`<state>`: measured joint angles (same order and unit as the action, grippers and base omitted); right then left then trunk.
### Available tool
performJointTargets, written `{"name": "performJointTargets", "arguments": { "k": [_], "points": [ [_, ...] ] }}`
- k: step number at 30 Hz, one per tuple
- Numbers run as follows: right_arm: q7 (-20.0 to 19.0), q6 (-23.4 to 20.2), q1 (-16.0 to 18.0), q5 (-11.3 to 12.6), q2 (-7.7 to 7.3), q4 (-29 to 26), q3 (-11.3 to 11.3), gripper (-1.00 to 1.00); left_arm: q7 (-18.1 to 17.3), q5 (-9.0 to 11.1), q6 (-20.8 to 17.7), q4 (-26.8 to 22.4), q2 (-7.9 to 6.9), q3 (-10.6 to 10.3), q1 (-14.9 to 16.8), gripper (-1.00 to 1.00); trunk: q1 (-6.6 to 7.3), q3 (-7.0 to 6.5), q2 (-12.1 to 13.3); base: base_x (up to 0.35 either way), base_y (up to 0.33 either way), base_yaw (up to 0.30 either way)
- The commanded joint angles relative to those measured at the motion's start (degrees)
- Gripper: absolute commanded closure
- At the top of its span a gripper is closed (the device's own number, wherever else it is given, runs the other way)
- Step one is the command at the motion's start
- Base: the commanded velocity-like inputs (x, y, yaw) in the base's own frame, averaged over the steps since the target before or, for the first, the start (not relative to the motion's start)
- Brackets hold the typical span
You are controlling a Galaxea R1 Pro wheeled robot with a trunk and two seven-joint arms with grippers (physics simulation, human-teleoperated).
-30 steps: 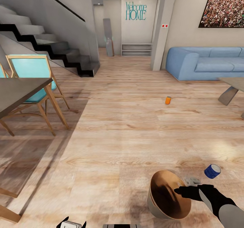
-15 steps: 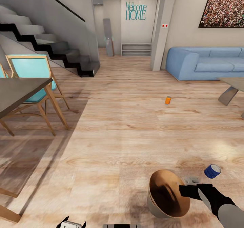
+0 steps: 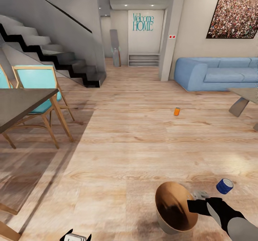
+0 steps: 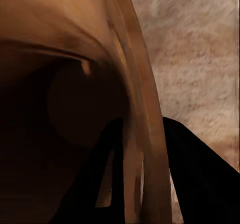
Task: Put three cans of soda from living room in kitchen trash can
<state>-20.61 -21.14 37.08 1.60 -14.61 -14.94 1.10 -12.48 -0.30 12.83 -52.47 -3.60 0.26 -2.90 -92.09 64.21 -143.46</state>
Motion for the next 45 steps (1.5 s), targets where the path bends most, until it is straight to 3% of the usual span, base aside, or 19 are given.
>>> {"name": "performJointTargets", "arguments": {
  "k": [1,16,45],
  "points": [
    [-0.5,0.02,0.01,0.6,-0.06,-0.02,0.13,1.0,0.0,0.04,0.0,-0.15,0.0,0.01,0.0,-1.0,0.03,-0.23,0.02,0.0,0.0,0.0],
    [-0.74,0.09,-0.01,0.68,0.02,-0.08,0.12,1.0,0.0,0.06,0.0,-0.25,0.0,0.01,0.0,-1.0,0.41,-3.55,0.22,0.0,0.0,0.0],
    [-0.15,3.64,-0.86,0.72,0.02,0.0,0.24,1.0,0.0,0.04,0.0,-0.45,0.0,0.01,-0.01,-1.0,6.78,-8.76,11.85,0.0,0.0,0.0]
  ]
}}
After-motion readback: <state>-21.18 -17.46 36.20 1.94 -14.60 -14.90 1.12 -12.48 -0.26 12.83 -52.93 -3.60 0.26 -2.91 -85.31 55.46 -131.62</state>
